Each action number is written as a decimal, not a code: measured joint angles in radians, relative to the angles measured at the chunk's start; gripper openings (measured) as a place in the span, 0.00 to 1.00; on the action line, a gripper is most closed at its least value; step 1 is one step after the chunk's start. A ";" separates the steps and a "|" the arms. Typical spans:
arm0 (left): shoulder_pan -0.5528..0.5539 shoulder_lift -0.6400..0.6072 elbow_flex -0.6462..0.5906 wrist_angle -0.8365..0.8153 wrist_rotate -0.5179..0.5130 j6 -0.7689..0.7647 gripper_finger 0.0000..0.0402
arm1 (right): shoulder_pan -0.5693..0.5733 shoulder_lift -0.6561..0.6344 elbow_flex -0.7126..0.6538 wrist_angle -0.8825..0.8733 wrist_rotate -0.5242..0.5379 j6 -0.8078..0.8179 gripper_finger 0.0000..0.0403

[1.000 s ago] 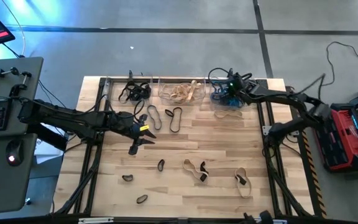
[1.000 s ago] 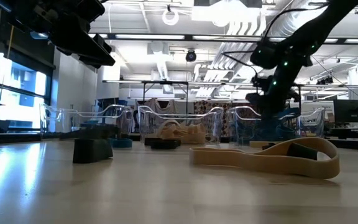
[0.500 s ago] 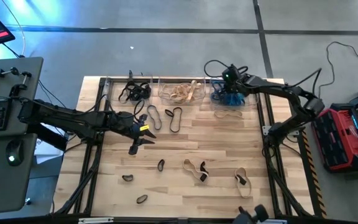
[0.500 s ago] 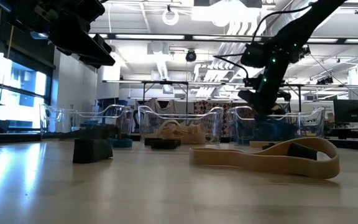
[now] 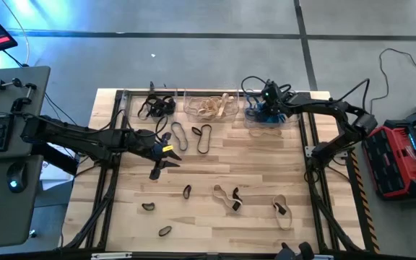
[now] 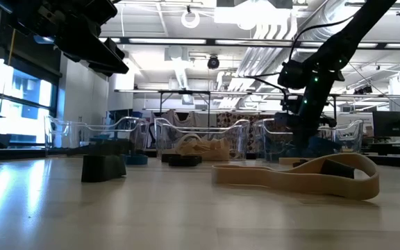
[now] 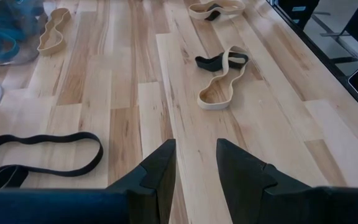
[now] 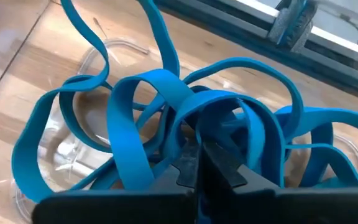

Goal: Sort rubber bands into baskets
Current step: Put the blue rubber band into the right transparent bin, then put the black rubber band into the left transparent bin

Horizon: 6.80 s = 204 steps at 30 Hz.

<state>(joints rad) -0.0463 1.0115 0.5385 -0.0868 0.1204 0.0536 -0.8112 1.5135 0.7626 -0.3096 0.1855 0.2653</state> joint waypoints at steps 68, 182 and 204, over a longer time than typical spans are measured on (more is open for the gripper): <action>-0.749 0.246 0.079 -0.513 -0.155 -0.594 0.36 | 1.036 -0.192 -0.209 0.786 0.261 -0.134 0.00; 0.475 0.261 0.484 -0.648 -0.098 0.263 0.46 | 1.034 -0.191 -0.209 0.744 0.278 -0.124 0.00; 0.161 0.566 0.483 -0.295 -0.028 0.263 0.28 | 1.035 -0.191 -0.209 0.702 0.277 -0.090 0.00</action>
<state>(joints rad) 0.1143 1.5777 1.0218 -0.3819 0.0924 0.3171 0.2234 1.3228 0.5537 0.3920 0.4625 0.1757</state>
